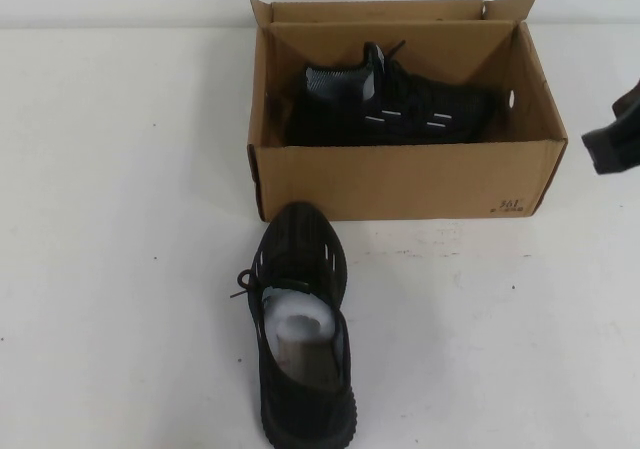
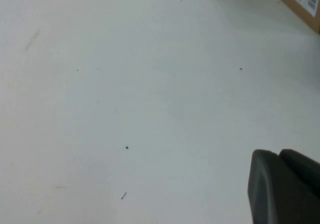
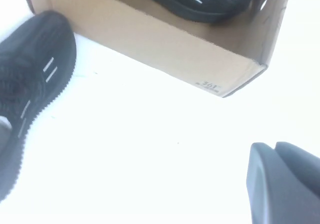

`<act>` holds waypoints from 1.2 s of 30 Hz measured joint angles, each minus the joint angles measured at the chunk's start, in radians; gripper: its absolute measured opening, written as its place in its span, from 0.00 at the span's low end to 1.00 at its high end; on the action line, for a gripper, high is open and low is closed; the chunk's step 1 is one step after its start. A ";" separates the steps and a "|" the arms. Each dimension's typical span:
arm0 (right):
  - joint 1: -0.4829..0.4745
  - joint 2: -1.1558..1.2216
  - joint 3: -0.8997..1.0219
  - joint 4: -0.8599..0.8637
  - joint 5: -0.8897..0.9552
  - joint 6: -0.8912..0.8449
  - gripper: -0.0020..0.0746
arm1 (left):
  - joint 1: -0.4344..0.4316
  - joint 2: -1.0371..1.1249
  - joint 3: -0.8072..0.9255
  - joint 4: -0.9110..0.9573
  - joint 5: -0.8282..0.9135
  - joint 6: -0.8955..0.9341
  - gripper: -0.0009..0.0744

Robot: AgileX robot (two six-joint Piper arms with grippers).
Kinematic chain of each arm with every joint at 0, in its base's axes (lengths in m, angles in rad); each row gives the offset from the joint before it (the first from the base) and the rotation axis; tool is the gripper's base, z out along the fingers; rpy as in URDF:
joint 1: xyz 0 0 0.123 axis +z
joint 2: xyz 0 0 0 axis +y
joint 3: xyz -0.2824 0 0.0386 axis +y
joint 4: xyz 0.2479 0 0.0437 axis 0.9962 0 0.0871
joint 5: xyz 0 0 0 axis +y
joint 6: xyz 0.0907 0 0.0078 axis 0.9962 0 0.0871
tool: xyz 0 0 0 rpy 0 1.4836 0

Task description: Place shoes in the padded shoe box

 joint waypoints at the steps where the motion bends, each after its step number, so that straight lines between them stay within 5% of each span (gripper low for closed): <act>1: -0.003 -0.006 0.019 -0.025 -0.036 -0.014 0.02 | 0.000 0.000 0.000 0.000 0.000 0.000 0.01; 6: -0.058 -0.090 0.208 -0.032 -0.307 -0.144 0.02 | 0.000 0.000 0.000 0.000 0.000 0.000 0.01; 19: -0.647 -0.556 1.099 0.090 -1.186 -0.083 0.02 | 0.000 0.000 0.000 0.000 0.000 0.000 0.01; 28: -0.872 -0.942 1.449 0.095 -1.329 -0.023 0.02 | 0.000 0.000 0.000 0.000 0.000 0.000 0.01; 36: -0.890 -1.176 1.483 0.117 -1.273 0.026 0.02 | 0.000 0.000 0.000 0.000 0.000 0.000 0.01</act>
